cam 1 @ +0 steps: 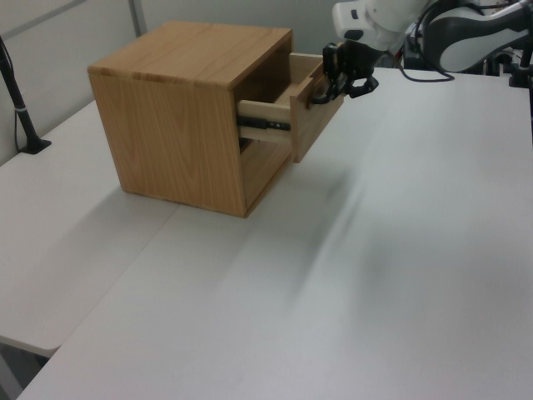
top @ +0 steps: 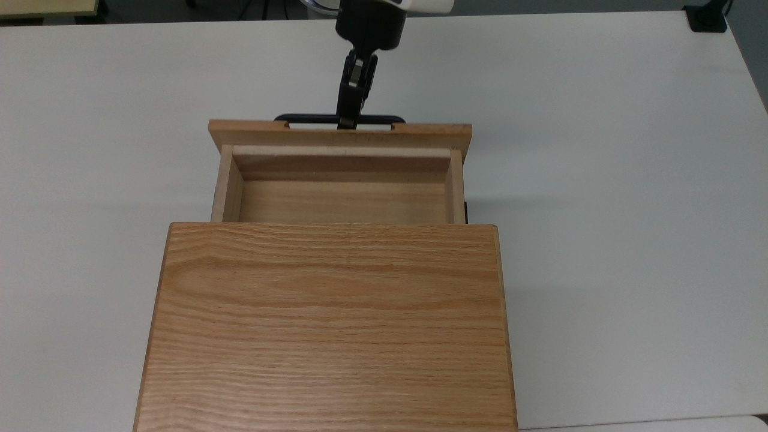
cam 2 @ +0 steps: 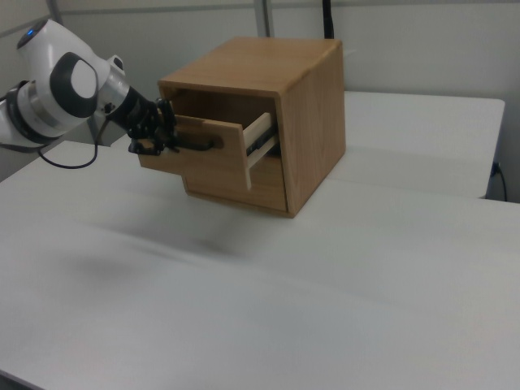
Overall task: Open the drawer by sliding it
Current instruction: 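Pull the handle outward, sliding the drawer out of the cabinet, then open the gripper and release the handle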
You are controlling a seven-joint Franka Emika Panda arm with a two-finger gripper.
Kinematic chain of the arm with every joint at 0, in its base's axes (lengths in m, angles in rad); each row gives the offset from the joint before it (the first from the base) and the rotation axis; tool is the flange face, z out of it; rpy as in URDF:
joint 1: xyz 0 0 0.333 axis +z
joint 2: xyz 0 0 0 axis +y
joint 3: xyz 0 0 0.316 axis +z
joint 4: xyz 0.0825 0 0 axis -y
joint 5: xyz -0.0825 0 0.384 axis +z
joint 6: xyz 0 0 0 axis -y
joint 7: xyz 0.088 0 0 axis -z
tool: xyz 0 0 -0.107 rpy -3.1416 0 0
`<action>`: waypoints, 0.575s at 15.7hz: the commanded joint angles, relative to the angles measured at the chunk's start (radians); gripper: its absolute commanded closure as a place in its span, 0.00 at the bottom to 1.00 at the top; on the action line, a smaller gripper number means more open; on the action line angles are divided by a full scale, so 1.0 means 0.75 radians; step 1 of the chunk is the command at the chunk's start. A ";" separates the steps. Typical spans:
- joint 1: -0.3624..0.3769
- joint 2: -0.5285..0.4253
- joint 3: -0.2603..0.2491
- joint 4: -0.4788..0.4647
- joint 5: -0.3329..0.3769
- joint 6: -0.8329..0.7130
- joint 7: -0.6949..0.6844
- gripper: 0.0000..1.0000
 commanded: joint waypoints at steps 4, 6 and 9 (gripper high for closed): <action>0.042 -0.244 0.047 -0.115 0.072 -0.189 0.101 0.85; 0.040 -0.261 0.072 -0.115 0.090 -0.248 0.101 0.85; 0.032 -0.261 0.115 -0.115 0.097 -0.287 0.124 0.82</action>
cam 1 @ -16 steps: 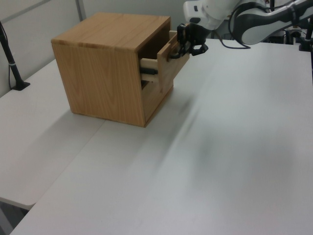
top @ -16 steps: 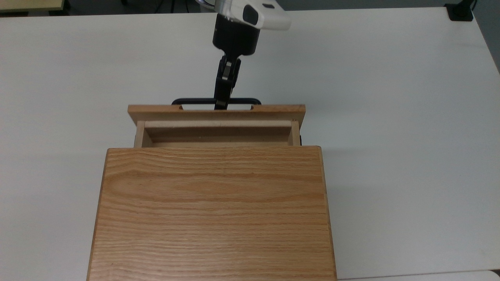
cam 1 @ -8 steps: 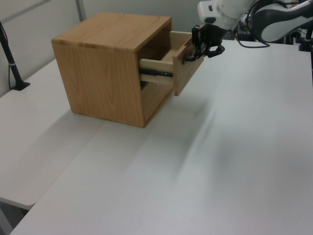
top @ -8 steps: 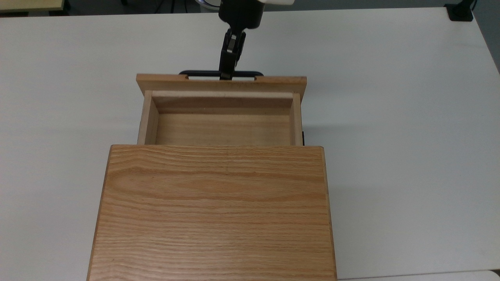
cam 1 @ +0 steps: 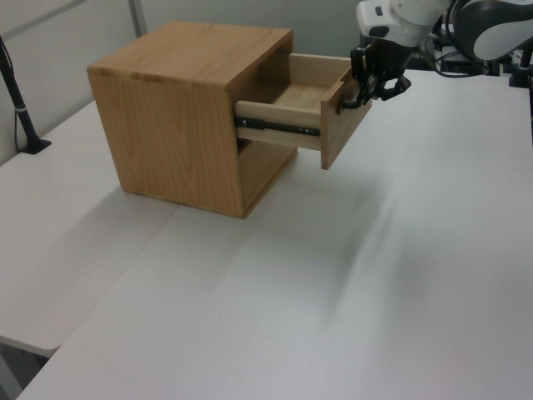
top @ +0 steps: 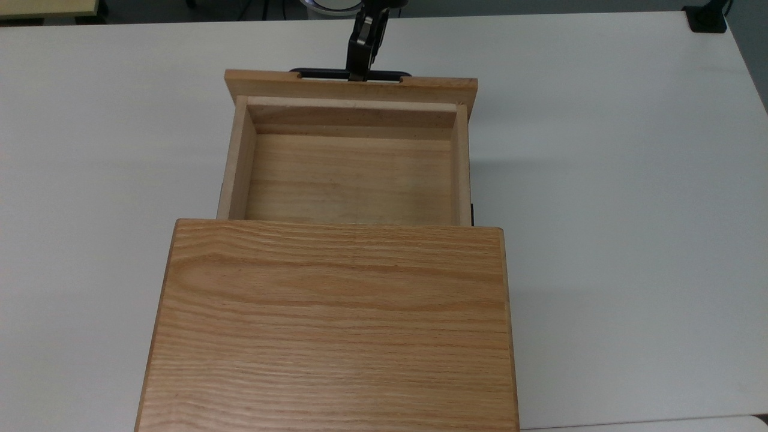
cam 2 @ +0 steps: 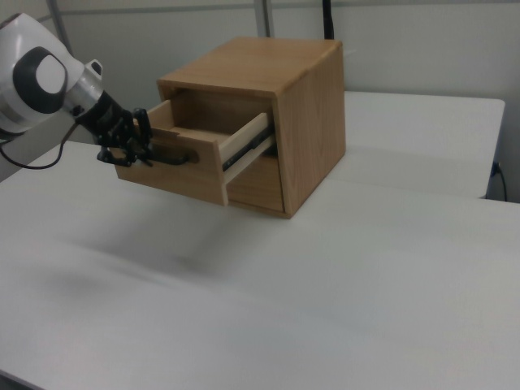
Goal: Open the drawer by sliding it
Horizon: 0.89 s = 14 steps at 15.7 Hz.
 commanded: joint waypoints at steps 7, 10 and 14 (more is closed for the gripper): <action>-0.015 -0.095 0.100 0.003 0.104 -0.134 0.102 0.04; -0.036 -0.113 0.129 0.026 0.125 -0.193 0.170 0.01; -0.088 -0.115 0.164 0.144 0.331 -0.402 0.498 0.00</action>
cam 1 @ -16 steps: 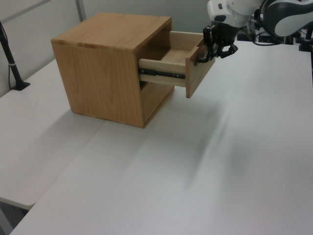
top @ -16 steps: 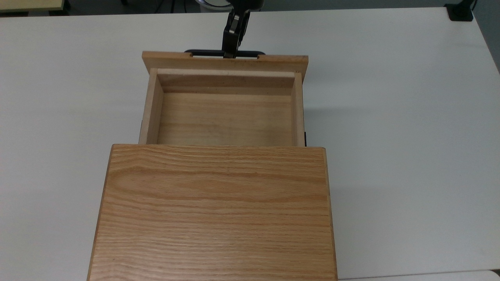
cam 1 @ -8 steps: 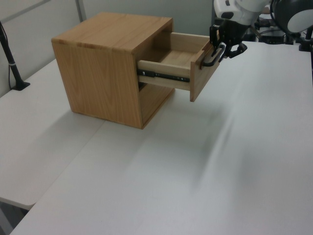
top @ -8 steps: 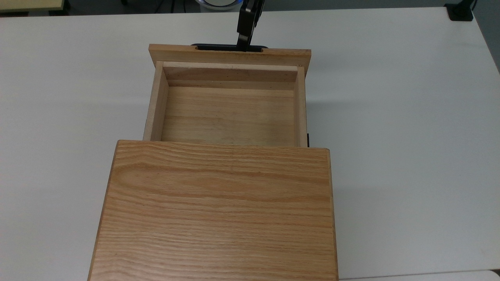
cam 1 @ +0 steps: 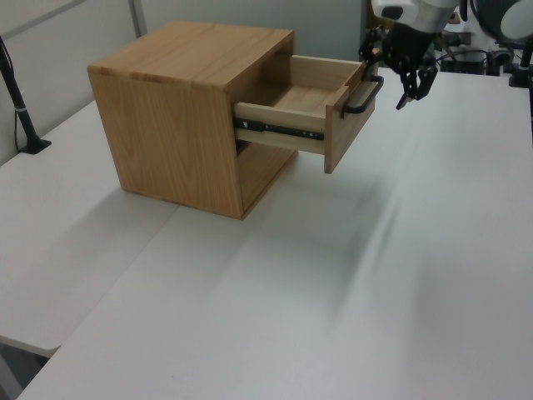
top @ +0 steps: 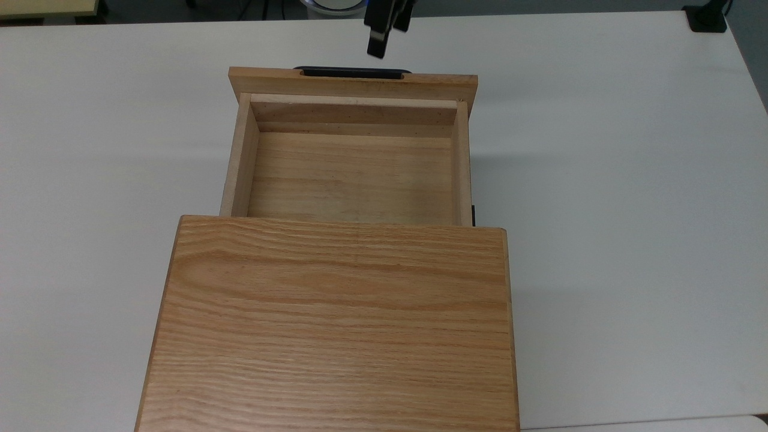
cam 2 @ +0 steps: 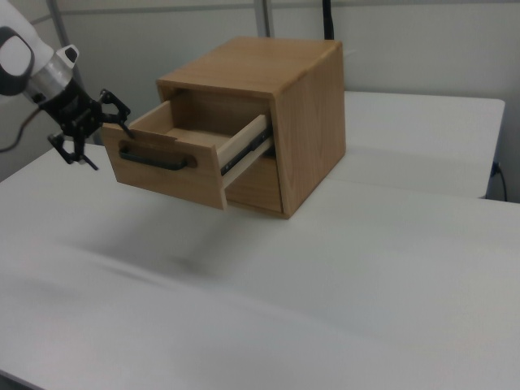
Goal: Open the drawer by sliding it
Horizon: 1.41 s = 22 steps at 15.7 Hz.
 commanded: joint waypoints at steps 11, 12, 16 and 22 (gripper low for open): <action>-0.243 0.244 0.055 0.444 0.253 -0.540 1.228 0.00; -0.257 0.266 0.049 0.465 0.255 -0.552 1.203 0.00; -0.280 0.285 0.039 0.475 0.253 -0.581 1.164 0.00; -0.280 0.295 0.027 0.475 0.264 -0.615 1.068 0.00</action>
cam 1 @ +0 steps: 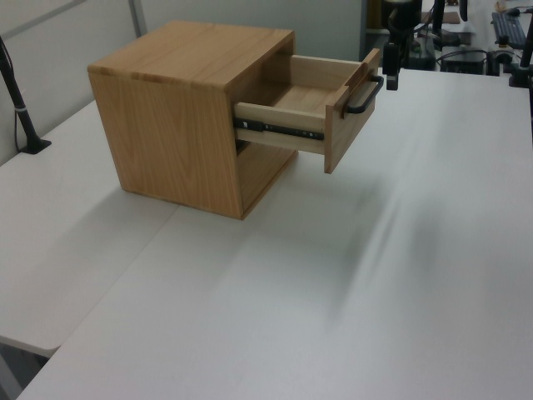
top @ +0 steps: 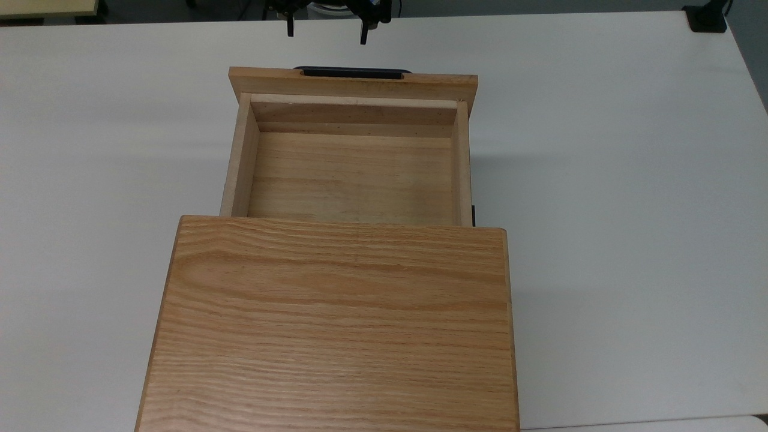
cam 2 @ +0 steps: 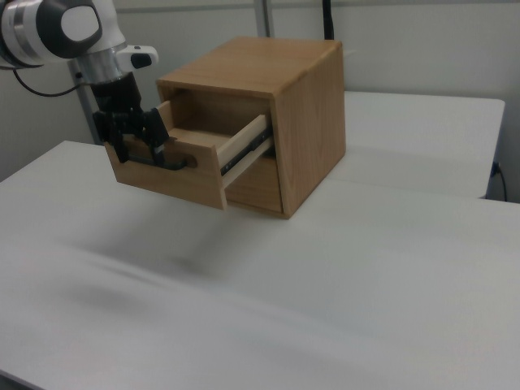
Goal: Open the drawer by sliding it
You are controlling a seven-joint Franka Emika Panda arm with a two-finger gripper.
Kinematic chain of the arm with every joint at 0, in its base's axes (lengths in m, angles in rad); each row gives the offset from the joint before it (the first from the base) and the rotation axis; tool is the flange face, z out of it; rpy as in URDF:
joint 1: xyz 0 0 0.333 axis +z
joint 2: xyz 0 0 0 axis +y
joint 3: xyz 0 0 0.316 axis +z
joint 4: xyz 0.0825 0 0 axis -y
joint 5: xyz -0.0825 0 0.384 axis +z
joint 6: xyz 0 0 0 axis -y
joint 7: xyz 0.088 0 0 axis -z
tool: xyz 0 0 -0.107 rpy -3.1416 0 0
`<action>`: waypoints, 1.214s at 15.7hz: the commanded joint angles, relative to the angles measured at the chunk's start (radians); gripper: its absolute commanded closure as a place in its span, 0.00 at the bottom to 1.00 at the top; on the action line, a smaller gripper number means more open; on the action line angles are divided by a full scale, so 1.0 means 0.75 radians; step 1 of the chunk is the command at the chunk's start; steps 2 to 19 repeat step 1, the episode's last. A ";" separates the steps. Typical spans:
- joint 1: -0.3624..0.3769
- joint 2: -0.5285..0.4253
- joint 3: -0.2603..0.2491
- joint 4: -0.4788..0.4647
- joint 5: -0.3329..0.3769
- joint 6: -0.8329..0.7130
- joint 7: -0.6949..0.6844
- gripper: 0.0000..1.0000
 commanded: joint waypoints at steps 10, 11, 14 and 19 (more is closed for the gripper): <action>0.005 0.015 -0.012 0.037 0.058 -0.042 -0.044 0.00; 0.005 0.015 -0.012 0.037 0.058 -0.042 -0.044 0.00; 0.005 0.015 -0.012 0.037 0.058 -0.042 -0.044 0.00; 0.005 0.015 -0.012 0.037 0.058 -0.042 -0.044 0.00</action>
